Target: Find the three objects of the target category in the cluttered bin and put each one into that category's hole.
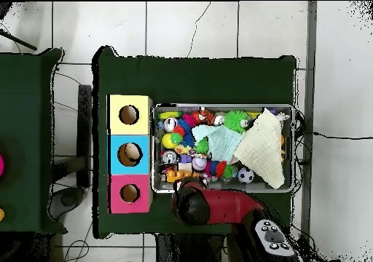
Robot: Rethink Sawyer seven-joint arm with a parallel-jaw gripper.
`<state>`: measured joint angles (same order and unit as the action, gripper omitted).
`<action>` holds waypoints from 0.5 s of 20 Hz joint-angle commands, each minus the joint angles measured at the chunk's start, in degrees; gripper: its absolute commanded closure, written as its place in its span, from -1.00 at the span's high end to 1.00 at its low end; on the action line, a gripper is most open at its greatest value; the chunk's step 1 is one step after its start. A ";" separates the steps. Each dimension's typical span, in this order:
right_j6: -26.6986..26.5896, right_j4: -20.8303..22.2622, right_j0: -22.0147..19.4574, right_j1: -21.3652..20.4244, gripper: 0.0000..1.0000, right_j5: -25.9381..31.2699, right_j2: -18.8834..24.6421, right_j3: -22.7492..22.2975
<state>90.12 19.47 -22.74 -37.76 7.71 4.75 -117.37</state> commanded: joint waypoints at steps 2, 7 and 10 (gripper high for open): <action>8.16 -5.77 2.53 1.58 1.00 3.86 4.53 12.72; 8.67 -5.94 3.26 1.91 1.00 3.96 3.69 13.26; 8.75 -5.98 3.38 1.64 1.00 4.38 3.73 13.17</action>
<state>90.12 17.58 -20.57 -37.88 12.95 4.54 -114.22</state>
